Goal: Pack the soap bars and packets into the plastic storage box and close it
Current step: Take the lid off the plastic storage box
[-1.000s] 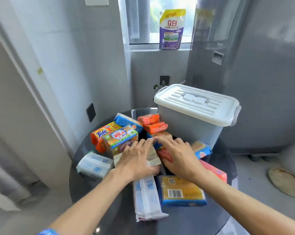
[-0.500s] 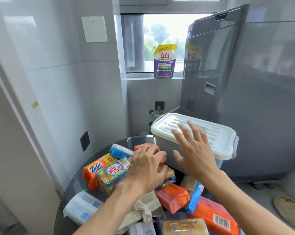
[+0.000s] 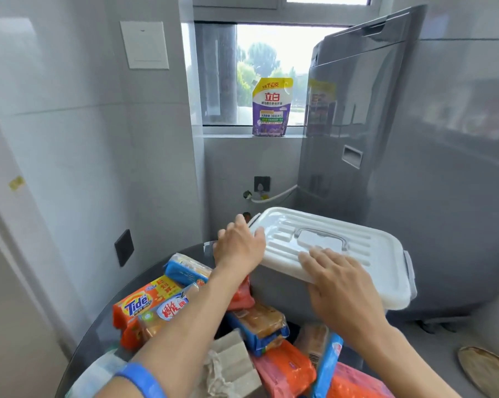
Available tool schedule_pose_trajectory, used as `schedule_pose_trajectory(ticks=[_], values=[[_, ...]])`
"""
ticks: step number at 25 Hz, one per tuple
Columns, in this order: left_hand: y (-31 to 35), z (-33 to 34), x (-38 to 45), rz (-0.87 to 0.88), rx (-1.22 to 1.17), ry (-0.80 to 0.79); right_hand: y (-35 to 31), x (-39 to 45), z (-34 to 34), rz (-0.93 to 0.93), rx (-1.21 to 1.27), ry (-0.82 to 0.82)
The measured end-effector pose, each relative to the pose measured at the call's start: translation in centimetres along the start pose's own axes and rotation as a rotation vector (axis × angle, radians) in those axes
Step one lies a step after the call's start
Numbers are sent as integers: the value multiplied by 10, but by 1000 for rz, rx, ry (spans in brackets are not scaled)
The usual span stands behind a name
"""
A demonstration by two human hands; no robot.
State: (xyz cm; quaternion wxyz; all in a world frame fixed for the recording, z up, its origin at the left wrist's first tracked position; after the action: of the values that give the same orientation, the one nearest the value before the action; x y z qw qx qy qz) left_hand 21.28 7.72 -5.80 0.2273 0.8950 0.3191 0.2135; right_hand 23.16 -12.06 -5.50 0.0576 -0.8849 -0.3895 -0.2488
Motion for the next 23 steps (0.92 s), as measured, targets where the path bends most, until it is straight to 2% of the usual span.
schedule_pose_trajectory(ticks=[2, 4, 6, 9, 10, 11, 13, 14, 16, 18, 19, 20, 21, 22, 23], values=[[-16, 17, 22, -171, -263, -161, -1, 0, -2, -5, 9, 45], [-26, 22, 39, -229, -407, -168, -2, -1, -2, -9, 18, 72], [-31, 23, 48, -230, -394, -155, 0, -1, 1, -13, 21, 89], [-44, 22, 49, -344, -352, -149, 1, -2, 3, 0, 52, 81], [-44, 14, 47, -329, -276, -89, 1, -2, 3, 5, 66, 73], [-35, 3, 45, -229, -133, 12, 2, -1, 3, 14, 73, 54], [8, -16, 29, 134, 26, 175, 1, -1, 3, 29, 75, 18], [32, -15, 15, 316, -7, 147, 1, -1, 1, 30, 65, 5], [66, 4, -15, 532, -94, -82, -1, -3, -3, 23, 44, -68], [76, 22, -35, 588, -100, -220, 0, -4, -9, -2, 244, -124], [77, 26, -40, 603, -74, -217, 8, -5, -15, 43, 485, -158], [73, 27, -40, 601, -33, -198, 22, -4, -20, 130, 732, -158], [70, 27, -40, 589, -2, -191, 47, -6, -23, 267, 873, -79], [68, 27, -39, 580, 12, -193, 73, -10, -25, 411, 874, 4], [67, 27, -39, 571, 11, -196, 98, -18, -25, 558, 709, 49]])
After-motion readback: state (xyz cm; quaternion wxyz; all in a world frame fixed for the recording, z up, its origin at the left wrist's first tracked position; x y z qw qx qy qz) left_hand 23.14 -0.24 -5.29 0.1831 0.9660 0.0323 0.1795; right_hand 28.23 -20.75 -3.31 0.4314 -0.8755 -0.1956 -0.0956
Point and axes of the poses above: each hand's wrist, its own x-axis towards the middle knuckle, its own z-axis out of the palm, y = z × x, the point moved 7 cm from there along x, towards the middle knuckle, and after that the axes turned 3 degrees about z, right-handed, at the moved point
